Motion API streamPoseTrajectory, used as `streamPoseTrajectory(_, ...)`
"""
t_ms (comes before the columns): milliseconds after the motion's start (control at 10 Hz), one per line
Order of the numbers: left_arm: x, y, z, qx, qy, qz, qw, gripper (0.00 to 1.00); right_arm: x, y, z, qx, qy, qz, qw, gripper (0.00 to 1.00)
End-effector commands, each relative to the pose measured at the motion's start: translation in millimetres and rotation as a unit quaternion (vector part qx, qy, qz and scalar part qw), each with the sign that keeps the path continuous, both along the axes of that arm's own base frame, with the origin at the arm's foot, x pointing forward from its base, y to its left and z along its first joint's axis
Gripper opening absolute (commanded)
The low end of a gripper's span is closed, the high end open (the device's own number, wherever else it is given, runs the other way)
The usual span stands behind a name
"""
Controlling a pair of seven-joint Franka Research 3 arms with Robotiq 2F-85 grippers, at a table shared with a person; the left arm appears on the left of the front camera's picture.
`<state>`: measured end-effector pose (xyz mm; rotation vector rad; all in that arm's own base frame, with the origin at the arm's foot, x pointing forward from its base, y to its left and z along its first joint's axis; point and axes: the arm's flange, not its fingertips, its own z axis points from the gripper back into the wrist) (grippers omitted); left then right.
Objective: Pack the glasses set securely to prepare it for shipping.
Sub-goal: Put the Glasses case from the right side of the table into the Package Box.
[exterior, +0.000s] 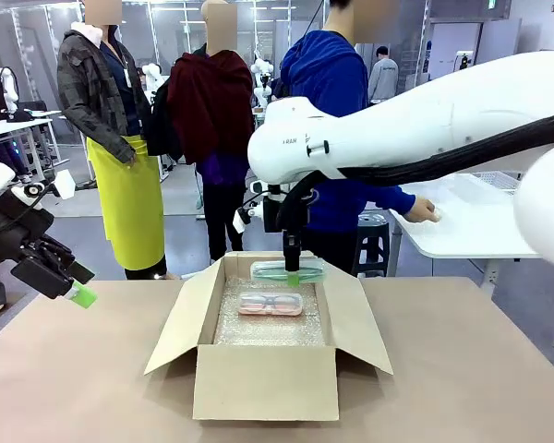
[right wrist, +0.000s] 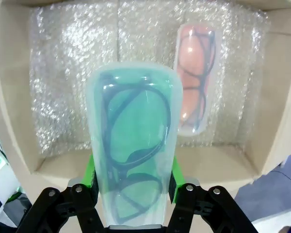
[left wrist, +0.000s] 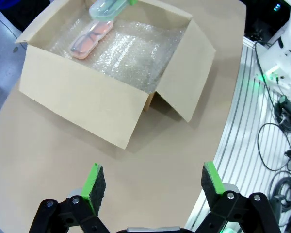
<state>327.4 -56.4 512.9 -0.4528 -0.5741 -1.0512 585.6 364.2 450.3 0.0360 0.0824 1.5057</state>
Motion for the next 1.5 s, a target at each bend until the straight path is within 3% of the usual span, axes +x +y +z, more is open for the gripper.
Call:
streamPoseTrajectory(0, 0, 2, 2, -0.011, -0.001, -0.012, 1.0, 1.0, 8, 17, 1, 0.008, -0.002, -0.032, 0.999, 0.32)
streamPoseTrajectory(400, 0, 2, 2, -0.011, -0.001, -0.012, 1.0, 1.0, 8, 33, -67, 0.0, 0.027, -0.006, 1.0, 0.32)
streamPoseTrajectory(600, 0, 2, 2, -0.011, -0.001, -0.012, 1.0, 1.0, 9, 29, -81, 0.017, 0.02, -0.005, 1.0, 0.32)
streamPoseTrajectory(800, 0, 2, 2, -0.011, -0.001, -0.012, 1.0, 1.0, 11, 25, -100, 0.019, 0.048, -0.008, 0.999, 0.32)
streamPoseTrajectory(1100, 0, 2, 2, -0.011, -0.001, -0.012, 1.0, 1.0, 12, 24, -104, 0.018, 0.054, -0.006, 0.998, 0.32)
streamPoseTrajectory(1200, 0, 2, 2, -0.011, -0.001, -0.012, 1.0, 1.0, 12, 22, -105, 0.019, 0.058, -0.006, 0.998, 0.74)
streamPoseTrajectory(1300, 0, 2, 2, -0.011, -0.001, -0.012, 1.0, 1.0, 12, 20, -106, 0.02, 0.06, -0.006, 0.998, 1.0)
streamPoseTrajectory(1400, 0, 2, 2, -0.011, -0.001, -0.012, 1.0, 1.0, 12, 20, -106, 0.019, 0.062, -0.004, 0.998, 1.0)
